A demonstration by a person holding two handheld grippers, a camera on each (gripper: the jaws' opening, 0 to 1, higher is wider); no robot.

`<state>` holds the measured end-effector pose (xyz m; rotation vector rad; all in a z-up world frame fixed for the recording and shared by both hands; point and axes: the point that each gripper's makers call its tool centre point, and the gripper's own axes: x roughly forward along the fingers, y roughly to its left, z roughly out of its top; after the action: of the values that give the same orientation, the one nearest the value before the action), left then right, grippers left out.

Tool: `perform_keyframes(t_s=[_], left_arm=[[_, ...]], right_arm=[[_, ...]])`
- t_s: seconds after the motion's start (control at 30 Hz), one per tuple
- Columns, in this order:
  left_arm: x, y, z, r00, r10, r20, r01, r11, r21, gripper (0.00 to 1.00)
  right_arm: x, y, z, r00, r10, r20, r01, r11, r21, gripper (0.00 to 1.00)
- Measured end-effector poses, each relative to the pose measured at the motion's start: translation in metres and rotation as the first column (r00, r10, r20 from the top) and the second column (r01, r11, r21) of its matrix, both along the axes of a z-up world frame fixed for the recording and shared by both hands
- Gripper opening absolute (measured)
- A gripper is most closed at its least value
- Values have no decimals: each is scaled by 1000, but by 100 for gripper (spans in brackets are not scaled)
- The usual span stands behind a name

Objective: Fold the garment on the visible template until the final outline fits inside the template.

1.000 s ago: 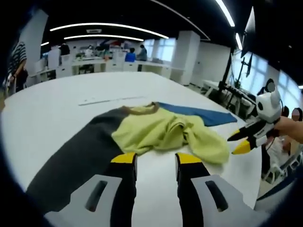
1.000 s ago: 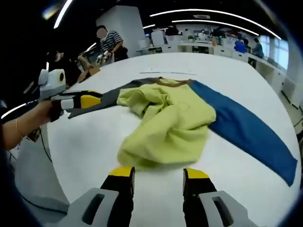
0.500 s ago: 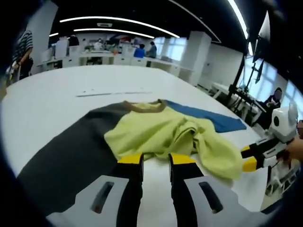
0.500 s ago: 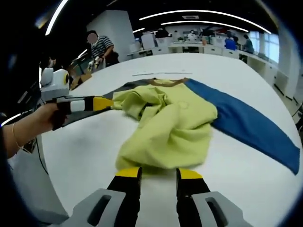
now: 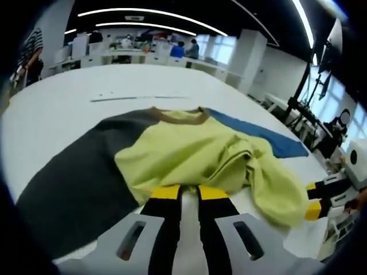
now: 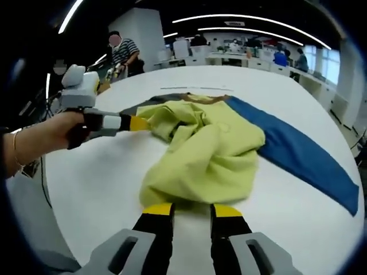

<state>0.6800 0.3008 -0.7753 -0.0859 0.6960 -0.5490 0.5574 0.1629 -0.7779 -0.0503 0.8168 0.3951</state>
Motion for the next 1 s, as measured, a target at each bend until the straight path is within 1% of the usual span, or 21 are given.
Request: perform_keyframes(t_s=[0.03, 0.13, 0.17, 0.27, 0.37, 0.43, 0.57, 0.63, 0.7, 0.77, 0.83, 0.9, 1.0], left_arm=[[-1, -2, -3, 1000, -3, -13, 3, 1000, 2, 7], [-5, -7, -6, 999, -20, -25, 20, 1000, 7, 7], [-5, -8, -5, 1000, -23, -17, 23, 1000, 6, 6], [-1, -8, -6, 1000, -11, -21, 11, 1000, -3, 7], [-1, -7, -3, 1000, -8, -13, 8, 1000, -6, 9], [0, -6, -4, 1000, -15, -12, 15, 1000, -4, 10], [0, -10, -5, 999, -36, -19, 35, 999, -39, 9], [-1, -10, -5, 999, -49, -10, 49, 998, -26, 9], [-1, -10, -5, 998, -55, -8, 54, 998, -22, 8], [0, -10, -5, 999, -54, -5, 53, 998, -18, 7], [-1, -10, -7, 999, -54, -1, 54, 999, -2, 3], [0, -10, -7, 999, -53, 5, 53, 999, 9, 1], [-1, -10, -7, 999, -51, 9, 51, 999, 19, 0]], right_arm=[[0, 0, 0, 1000, 11, 9, -11, 1000, -22, 20], [-1, 4, -2, 1000, 15, 11, -14, 1000, -23, 20], [-2, 5, -3, 1000, 21, 10, -20, 999, -27, 20], [-2, 6, -5, 1000, 24, 9, -23, 999, -44, 19], [-1, 6, -5, 1000, 16, 20, -15, 999, -43, 18], [-1, 8, -7, 1000, 21, 15, -20, 999, -48, 18], [-2, 11, -10, 999, 30, 10, -30, 999, -45, 17], [-1, 11, -10, 999, 32, 20, -31, 998, -56, 16], [0, 11, -10, 999, 33, 27, -31, 997, -64, 14], [2, 10, -11, 998, 40, 40, -36, 995, -96, 9], [1, 11, -11, 998, 43, 43, -38, 993, -109, 5], [2, 12, -12, 998, 46, 46, -40, 992, -121, 2], [4, 13, -11, 997, 51, 49, -44, 989, -142, 0]])
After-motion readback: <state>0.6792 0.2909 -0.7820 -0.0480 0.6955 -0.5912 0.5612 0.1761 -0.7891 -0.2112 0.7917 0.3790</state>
